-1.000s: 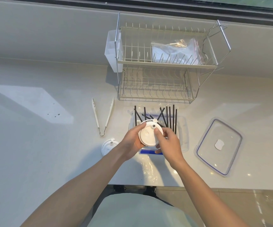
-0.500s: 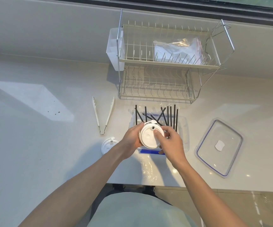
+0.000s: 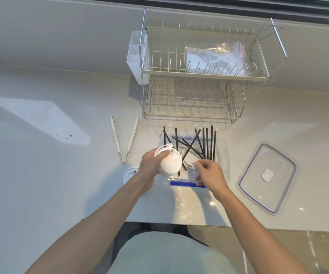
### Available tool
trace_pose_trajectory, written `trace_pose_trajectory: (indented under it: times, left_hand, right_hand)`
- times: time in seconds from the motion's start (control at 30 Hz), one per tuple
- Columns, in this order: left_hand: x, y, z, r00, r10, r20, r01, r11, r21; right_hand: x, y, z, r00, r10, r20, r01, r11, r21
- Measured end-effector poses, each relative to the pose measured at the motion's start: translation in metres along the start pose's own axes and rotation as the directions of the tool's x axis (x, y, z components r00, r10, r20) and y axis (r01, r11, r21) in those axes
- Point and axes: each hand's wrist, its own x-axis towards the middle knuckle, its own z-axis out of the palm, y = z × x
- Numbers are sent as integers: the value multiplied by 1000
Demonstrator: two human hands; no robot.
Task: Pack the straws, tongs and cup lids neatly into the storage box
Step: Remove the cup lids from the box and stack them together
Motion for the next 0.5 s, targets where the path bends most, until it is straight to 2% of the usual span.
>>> trace_pose_trajectory:
  times: [0.1, 0.23, 0.37, 0.5]
  left_hand:
    - [8, 5, -15, 998, -3, -67, 2, 1000, -5]
    - [12, 8, -26, 995, -6, -99, 7, 1000, 10]
    - [14, 2, -29, 996, -16, -83, 18, 1000, 24]
    - [13, -1, -31, 997, -33, -63, 34, 999, 20]
  right_hand:
    - [21, 3, -2, 999, -24, 30, 32, 950, -310]
    - [42, -7, 8, 979, -151, 135, 203, 746, -634]
    - [51, -9, 17, 967, -97, 234, 251, 502, -828]
    - [58, -5, 15, 944, -198, 262, 312, 289, -905]
